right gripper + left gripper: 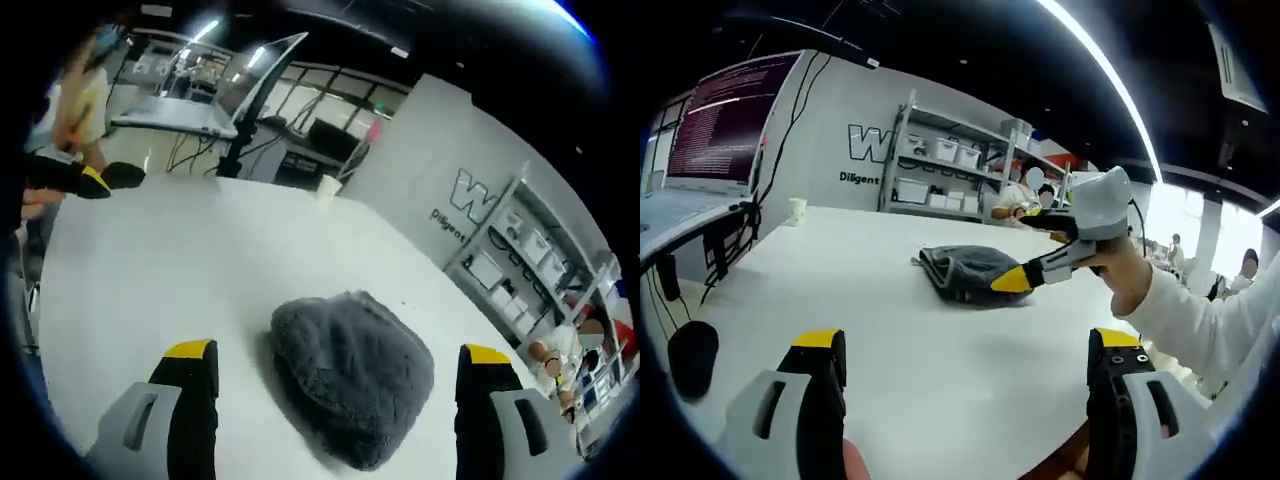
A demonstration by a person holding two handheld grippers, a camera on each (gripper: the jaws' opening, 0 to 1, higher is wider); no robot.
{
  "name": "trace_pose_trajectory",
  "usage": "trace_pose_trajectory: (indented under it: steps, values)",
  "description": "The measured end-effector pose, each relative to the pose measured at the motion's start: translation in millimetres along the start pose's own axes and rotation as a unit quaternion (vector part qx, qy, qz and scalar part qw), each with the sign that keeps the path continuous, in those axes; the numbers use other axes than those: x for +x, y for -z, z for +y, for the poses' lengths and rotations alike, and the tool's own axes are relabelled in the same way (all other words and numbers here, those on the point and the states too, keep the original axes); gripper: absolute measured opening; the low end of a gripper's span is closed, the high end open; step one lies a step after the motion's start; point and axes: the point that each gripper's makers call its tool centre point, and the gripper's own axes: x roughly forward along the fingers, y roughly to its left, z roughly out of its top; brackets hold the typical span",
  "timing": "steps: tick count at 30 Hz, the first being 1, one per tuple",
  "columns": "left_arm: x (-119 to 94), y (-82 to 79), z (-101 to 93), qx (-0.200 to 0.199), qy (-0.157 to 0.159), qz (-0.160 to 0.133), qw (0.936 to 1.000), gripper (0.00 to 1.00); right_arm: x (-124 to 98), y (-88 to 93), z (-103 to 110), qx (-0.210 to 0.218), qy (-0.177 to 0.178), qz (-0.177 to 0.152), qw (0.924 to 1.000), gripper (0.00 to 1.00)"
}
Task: Open the folded towel by lifting each exposed corner and separating the folded layers until the towel lies flat within the target outline without major curled edges
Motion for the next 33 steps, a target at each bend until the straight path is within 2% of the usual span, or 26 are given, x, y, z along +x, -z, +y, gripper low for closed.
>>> trace_pose_trajectory:
  steps: [5,10,16,23,26,30,33]
  values:
    - [-1,2.1,2.2,-0.006,0.005,-0.001,1.0,1.0,17,0.0,11,-0.042,0.005,0.005,0.9991,0.93]
    - [-1,2.7,4.3,-0.009,0.009,-0.002,0.9999,1.0,35,1.8,15,-0.091,0.026,0.014,0.9954,0.87]
    - [-3,3.5,8.0,-0.014,0.01,-0.003,0.9999,1.0,47,-0.5,24,-0.167,0.047,0.012,0.9847,0.73]
    - [-4,4.2,13.8,-0.019,0.008,-0.005,0.9998,1.0,57,3.5,32,-0.169,0.045,0.025,0.9843,0.65]
    - [-4,5.6,15.5,-0.021,0.008,-0.003,0.9997,1.0,64,6.1,31,-0.189,0.055,0.026,0.9801,0.58]
    - [-4,5.4,16.6,-0.022,0.009,-0.003,0.9997,1.0,70,6.8,30,-0.217,0.058,0.024,0.974,0.4]
    - [-4,5.8,16.6,-0.023,0.009,-0.004,0.9997,1.0,72,9.4,35,-0.217,0.046,0.026,0.9749,0.27]
